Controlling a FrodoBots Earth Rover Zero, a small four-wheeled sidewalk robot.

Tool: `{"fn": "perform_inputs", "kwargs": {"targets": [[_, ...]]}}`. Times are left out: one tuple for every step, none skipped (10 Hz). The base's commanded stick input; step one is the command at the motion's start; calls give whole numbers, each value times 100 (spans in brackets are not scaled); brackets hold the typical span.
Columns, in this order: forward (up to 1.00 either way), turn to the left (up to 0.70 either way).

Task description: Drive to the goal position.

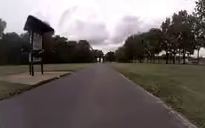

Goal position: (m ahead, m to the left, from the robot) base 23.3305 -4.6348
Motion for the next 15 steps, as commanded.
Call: {"fn": "perform_inputs", "kwargs": {"targets": [[70, 0], [70, 0], [70, 0], [70, 0], [70, 0], [70, 0], [70, 0], [70, 0], [70, 0], [70, 0], [70, 0], [70, 0], [70, 0], [70, 0], [70, 0]]}}
